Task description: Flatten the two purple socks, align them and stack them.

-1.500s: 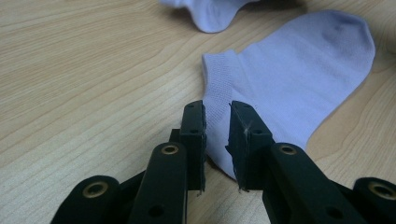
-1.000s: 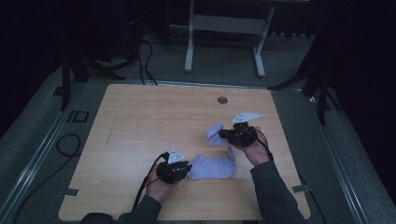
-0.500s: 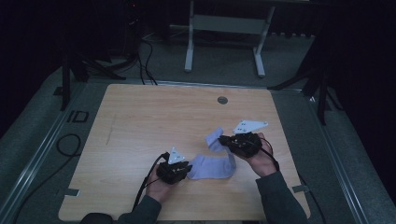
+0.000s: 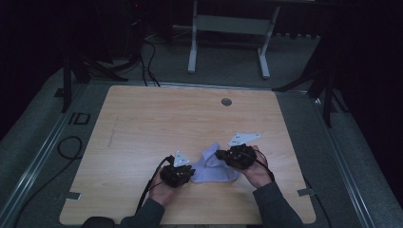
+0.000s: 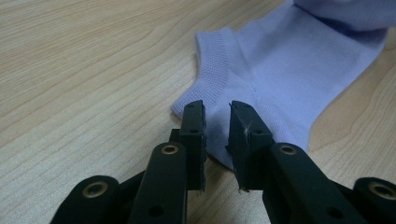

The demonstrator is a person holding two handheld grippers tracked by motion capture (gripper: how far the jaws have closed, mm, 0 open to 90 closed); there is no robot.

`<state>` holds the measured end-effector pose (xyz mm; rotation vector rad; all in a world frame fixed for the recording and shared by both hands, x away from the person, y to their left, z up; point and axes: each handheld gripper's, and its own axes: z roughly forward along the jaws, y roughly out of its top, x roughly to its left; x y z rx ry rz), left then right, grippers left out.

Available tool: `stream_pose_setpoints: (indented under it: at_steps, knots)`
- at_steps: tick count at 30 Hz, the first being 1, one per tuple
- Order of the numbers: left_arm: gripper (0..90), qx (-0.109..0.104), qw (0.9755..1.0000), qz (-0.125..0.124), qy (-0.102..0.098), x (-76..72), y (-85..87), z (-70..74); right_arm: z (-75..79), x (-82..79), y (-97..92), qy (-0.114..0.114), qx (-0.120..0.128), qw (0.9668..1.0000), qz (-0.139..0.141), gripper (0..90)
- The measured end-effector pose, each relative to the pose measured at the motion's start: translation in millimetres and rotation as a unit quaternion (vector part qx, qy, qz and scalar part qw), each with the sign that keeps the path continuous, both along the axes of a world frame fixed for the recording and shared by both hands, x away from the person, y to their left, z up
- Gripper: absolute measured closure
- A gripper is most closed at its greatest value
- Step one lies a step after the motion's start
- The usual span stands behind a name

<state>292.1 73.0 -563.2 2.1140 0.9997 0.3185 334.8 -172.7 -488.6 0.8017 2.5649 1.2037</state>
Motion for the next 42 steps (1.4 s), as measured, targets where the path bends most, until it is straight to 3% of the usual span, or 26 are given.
stream_pose_setpoints:
  at_steps: [6,8,9,14,20,25,30,42]
  knots:
    - [75.4,-0.008,1.0,-0.001,-0.003,-0.8,1.5,1.8,-21.2,-0.8,5.6,0.027,0.004,0.9996,0.004,84.7]
    - [75.4,-0.015,0.9999,-0.002,-0.003,-1.4,2.2,3.3,-23.8,-0.9,6.5,0.032,0.005,0.9995,0.004,84.7]
    - [75.4,-0.033,0.9994,-0.005,-0.008,-3.4,3.6,7.8,-27.9,-1.1,8.1,0.037,0.006,0.9993,0.006,84.7]
    - [72.6,-0.067,0.9972,-0.032,-0.004,-8.3,4.4,15.8,-31.0,-2.4,12.0,0.04,0.01,0.9991,0.009,84.7]
    - [69.6,-0.079,0.9954,-0.055,0.002,-10.4,-1.4,15.9,-31.9,-3.2,14.4,0.039,0.012,0.9991,0.008,84.7]
    - [70.8,-0.081,0.9953,-0.053,0.0,-9.6,-5.8,16.6,-33.6,-3.6,16.2,0.043,0.012,0.9989,0.015,84.7]
    - [87.4,-0.06,0.9971,-0.046,-0.001,-8.5,-8.9,13.8,-35.1,-5.8,20.0,0.045,0.009,0.9987,0.024,84.5]
    - [88.1,-0.052,0.9977,-0.039,0.018,-10.5,-2.1,12.6,-41.4,-9.4,28.2,0.049,-0.009,0.9982,0.034,83.4]
